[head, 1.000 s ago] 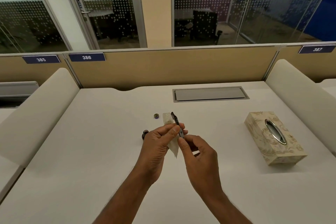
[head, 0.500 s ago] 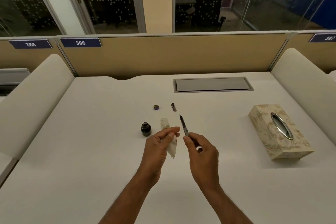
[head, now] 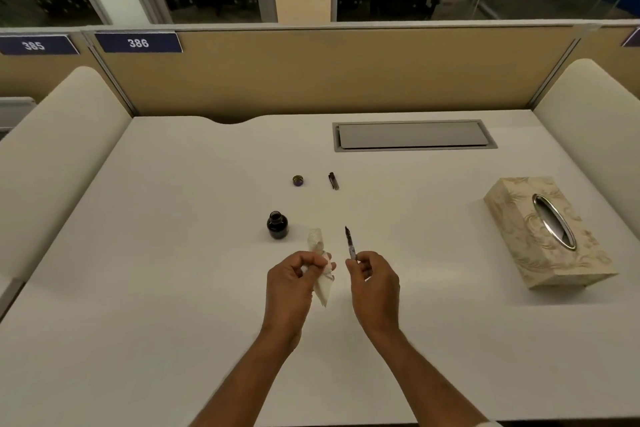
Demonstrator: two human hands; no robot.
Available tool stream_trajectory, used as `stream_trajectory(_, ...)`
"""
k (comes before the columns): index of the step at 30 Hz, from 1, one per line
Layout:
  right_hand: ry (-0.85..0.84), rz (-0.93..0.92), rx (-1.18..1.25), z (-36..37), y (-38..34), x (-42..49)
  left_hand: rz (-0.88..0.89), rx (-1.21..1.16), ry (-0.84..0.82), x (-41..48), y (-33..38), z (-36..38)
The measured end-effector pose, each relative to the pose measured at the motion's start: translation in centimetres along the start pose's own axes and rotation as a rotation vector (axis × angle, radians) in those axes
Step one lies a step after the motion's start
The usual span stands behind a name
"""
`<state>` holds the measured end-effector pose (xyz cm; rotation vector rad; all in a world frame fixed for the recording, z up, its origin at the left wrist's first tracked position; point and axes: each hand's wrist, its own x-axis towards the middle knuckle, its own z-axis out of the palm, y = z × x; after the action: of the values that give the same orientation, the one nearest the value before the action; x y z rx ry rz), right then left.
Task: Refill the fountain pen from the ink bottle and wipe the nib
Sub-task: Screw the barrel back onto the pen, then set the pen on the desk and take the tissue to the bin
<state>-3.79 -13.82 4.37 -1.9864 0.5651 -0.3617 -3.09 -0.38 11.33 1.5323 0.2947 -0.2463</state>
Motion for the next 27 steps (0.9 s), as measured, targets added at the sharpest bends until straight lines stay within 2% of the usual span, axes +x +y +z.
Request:
stream_trajectory(11,-0.027,-0.004,-0.172,3.7,4.3,1.6,-0.054,0.081,0.146,1.7,-2.3,0.0)
stream_trajectory(27,-0.084,-0.059,-0.321,4.7,5.8,1.9,-0.066,0.031,0.161,1.9,-3.5,-0.6)
